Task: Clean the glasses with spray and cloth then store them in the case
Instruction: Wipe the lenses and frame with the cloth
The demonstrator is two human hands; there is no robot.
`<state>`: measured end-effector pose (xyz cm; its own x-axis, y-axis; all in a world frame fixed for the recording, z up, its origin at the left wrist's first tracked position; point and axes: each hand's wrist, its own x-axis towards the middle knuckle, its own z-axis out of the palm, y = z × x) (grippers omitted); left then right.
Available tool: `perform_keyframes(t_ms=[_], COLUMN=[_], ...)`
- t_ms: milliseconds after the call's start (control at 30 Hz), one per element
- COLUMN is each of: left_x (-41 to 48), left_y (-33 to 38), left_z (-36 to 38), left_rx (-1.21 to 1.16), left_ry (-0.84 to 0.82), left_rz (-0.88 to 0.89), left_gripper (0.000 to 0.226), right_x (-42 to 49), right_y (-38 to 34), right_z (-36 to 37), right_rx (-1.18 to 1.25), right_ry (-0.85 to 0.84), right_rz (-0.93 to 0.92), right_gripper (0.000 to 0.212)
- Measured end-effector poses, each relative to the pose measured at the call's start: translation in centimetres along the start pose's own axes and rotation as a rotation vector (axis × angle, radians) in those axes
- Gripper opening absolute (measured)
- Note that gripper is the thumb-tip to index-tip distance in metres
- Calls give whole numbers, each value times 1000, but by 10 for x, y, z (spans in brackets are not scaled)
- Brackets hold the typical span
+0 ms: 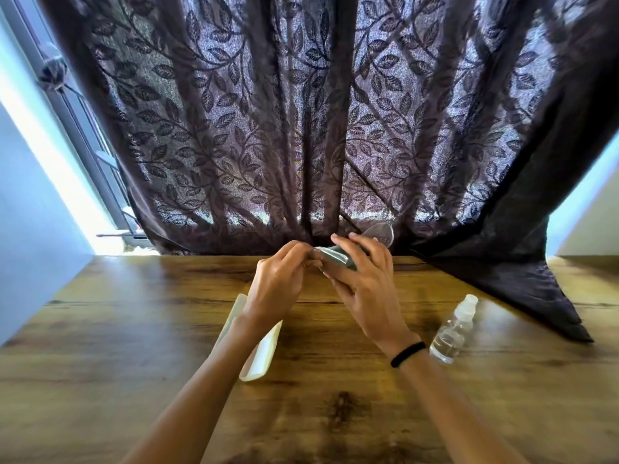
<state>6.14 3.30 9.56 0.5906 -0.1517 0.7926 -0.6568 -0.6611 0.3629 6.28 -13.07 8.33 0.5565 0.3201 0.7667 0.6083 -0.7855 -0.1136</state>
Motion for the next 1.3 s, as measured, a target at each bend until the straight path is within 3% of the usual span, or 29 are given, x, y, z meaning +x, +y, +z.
perform_keyframes(t_ms=[200,333,433,533,633,767,1000,1300], left_x=[-1,-5,-5,-5,-6,-6,-2,-2], left_y=[-7,-5,-4,-6,-10,-7,4,3], left_z=[-4,-2,-3,-6,-7,-8,-6,-3], left_rx=[26,73,78,88,90,93,50,-70], left_ry=[-26,-86,-96,-87,-94,-97,-77,20], left_rz=[-6,7,23,38,45,55,77,10], left_gripper=[19,17,16,16,18,26,20,8], right_x=[-9,-10,-8,-5,-4,-3,-3,-12], right_y=[12,13,13,17,25,30,29,25], right_z=[-8,-13,-17,-22,-27,-28,-15,-10], right_rx=[-93,-13,244,553,611,436,206,72], right_ry=[11,13,52,221,417,495,280,205], right_rz=[-14,56,212,487,681,619,387,213], right_gripper=[28,24,23,22,23,18,18,26])
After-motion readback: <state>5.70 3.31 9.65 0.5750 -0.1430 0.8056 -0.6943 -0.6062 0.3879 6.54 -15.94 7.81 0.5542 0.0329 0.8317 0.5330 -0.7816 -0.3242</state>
